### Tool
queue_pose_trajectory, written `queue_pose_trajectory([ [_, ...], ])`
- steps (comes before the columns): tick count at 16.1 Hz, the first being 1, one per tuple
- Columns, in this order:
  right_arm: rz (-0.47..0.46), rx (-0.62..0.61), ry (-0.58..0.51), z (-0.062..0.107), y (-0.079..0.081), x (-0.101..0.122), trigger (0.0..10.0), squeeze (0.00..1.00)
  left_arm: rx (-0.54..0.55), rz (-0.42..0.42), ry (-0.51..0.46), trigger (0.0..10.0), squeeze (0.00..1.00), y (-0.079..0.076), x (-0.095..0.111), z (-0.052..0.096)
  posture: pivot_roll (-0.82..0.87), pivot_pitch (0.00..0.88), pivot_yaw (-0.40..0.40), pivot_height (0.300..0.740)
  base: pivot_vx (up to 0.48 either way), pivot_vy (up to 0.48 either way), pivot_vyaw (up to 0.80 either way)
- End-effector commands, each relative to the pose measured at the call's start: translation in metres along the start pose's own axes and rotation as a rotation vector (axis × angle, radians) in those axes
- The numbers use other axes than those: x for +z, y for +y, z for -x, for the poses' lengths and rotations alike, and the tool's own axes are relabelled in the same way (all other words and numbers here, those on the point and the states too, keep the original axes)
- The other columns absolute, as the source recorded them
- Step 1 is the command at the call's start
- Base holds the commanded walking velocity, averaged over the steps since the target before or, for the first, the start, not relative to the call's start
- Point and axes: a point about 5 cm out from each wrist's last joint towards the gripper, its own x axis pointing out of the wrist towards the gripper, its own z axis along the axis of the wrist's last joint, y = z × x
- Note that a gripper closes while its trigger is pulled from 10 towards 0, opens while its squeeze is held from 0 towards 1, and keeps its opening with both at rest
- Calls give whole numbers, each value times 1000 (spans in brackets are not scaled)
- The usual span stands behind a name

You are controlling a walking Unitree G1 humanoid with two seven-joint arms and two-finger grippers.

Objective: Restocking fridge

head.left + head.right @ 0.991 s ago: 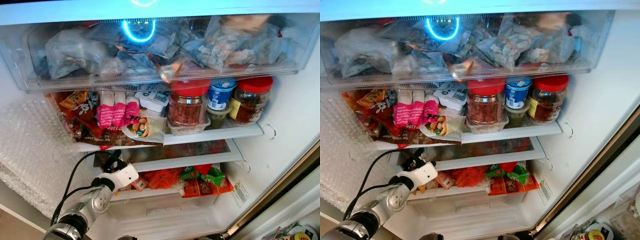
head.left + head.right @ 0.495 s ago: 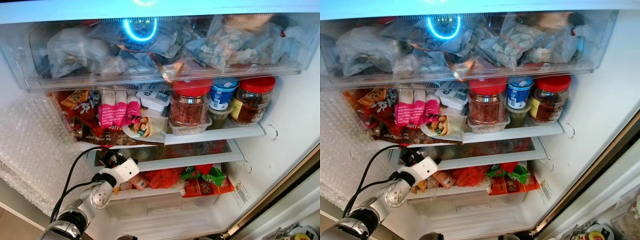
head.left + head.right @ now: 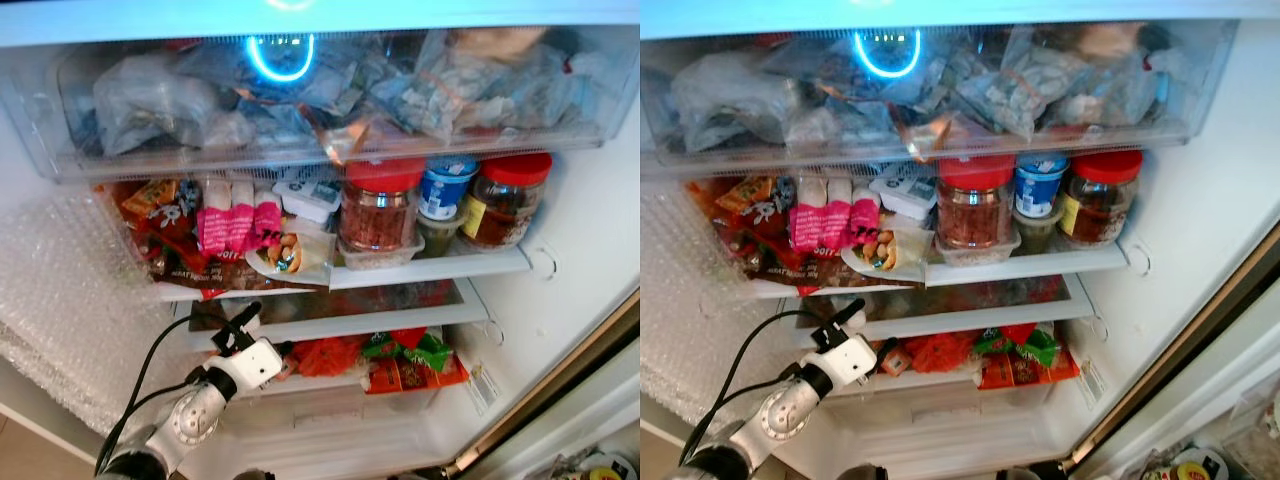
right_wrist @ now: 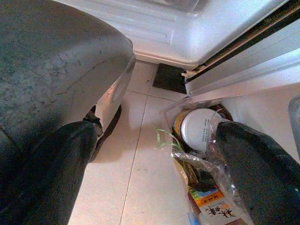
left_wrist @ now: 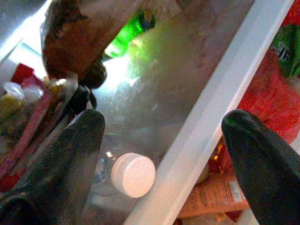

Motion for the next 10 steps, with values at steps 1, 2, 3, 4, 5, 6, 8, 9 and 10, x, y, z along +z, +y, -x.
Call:
queue_pose_trajectory([
  [1, 1, 6, -4, -1, 2, 1, 10000, 0, 2, -44, 17, 10000, 0, 5, -4, 4, 12, 27, -22, 646, 0, 0, 0],
  [2, 1, 7, -4, -1, 2, 1, 10000, 0, 16, -43, 28, 10000, 0, 7, -6, 5, 12, 27, -22, 646, 0, 0, 0],
  [3, 1, 7, -4, -1, 2, 1, 10000, 0, 26, -62, 41, 10000, 0, 11, -8, 6, 16, 27, -23, 646, 0, 0, 0],
  [4, 2, 7, -5, -1, 2, 1, 10000, 0, 44, -82, 64, 10000, 0, 15, -11, 5, 16, 27, -23, 646, 0, 0, 0],
  [5, 3, 7, -5, -1, 2, 1, 10000, 0, 64, -98, 89, 10000, 0, 20, -12, 2, 17, 26, -23, 646, 0, 0, 0],
  [6, 3, 7, -5, -1, 2, 1, 10000, 0, 80, -108, 102, 10000, 0, 22, -12, -1, 17, 26, -23, 646, 0, 0, 0],
  [8, 0, 5, -6, -1, 2, 1, 10000, 0, 88, -81, 110, 10000, 0, 19, -11, -6, 1, 25, -18, 646, 0, 0, 0],
  [9, -4, 2, -7, -1, 2, 1, 10000, 0, 90, -47, 103, 10000, 0, 16, -9, -6, 1, 25, -18, 646, 0, 0, 0],
  [10, -4, 1, -6, -1, 1, 1, 10000, 0, 110, -13, 102, 10000, 0, 14, -9, -4, 5, 24, -19, 646, 0, 0, 0],
])
